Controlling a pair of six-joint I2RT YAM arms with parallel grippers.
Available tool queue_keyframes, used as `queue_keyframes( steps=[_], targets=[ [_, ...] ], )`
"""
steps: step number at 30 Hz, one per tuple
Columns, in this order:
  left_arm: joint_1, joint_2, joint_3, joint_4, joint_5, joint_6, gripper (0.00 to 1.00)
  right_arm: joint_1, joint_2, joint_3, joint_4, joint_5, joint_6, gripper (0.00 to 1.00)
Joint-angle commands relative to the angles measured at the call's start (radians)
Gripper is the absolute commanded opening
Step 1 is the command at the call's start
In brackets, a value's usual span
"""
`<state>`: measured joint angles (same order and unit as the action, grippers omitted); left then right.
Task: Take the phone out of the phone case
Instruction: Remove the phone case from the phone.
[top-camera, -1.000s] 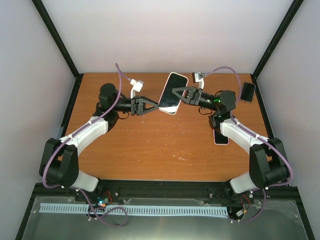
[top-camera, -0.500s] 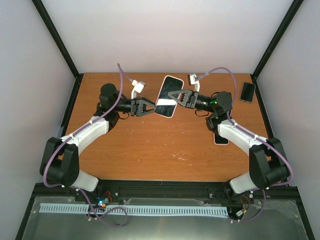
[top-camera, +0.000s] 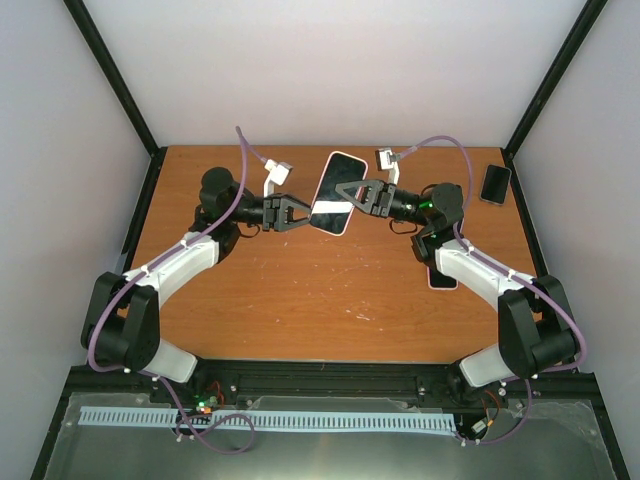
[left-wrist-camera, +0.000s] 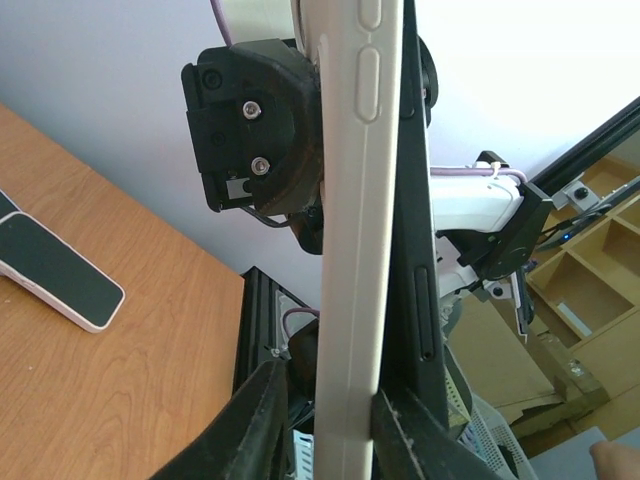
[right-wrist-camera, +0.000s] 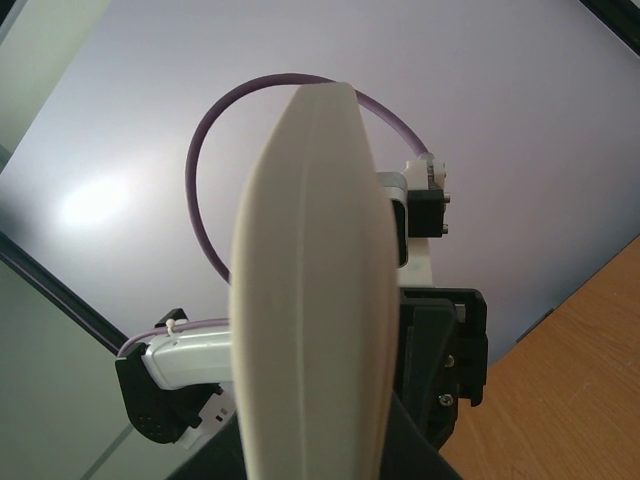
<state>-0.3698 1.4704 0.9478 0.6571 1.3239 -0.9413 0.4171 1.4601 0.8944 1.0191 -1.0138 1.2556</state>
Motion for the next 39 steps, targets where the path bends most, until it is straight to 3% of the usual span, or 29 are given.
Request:
queue_keyframes(
  steps=[1,10,16,21,27,30,32,35,39],
  targets=[
    [-0.035,0.016,0.055,0.057,-0.133,-0.033,0.22,0.101,0.003,0.0,0.032,-0.114,0.012,0.03],
    [-0.034,0.003,0.021,0.121,-0.109,-0.084,0.01,0.059,0.02,0.023,0.002,-0.117,0.003,0.03],
    [-0.031,0.001,0.0,0.202,-0.094,-0.152,0.01,0.014,0.026,0.038,-0.005,-0.116,0.013,0.1],
    [-0.009,0.002,-0.013,0.219,-0.107,-0.189,0.01,-0.027,0.029,0.059,-0.051,-0.111,-0.003,0.25],
    [0.029,-0.001,-0.048,0.253,-0.143,-0.246,0.01,-0.074,0.029,0.09,-0.161,-0.104,-0.067,0.56],
    [0.05,-0.004,-0.056,0.224,-0.169,-0.258,0.01,-0.106,0.019,0.093,-0.213,-0.085,-0.1,0.63],
    [0.063,-0.007,-0.059,0.187,-0.19,-0.256,0.01,-0.125,0.007,0.104,-0.28,-0.071,-0.154,0.68],
    [0.074,-0.007,-0.046,0.079,-0.226,-0.236,0.01,-0.139,-0.021,0.147,-0.509,-0.025,-0.334,0.71],
    [0.075,-0.003,0.033,-0.214,-0.313,-0.145,0.01,-0.14,-0.051,0.232,-0.856,0.087,-0.641,0.7]
  ],
)
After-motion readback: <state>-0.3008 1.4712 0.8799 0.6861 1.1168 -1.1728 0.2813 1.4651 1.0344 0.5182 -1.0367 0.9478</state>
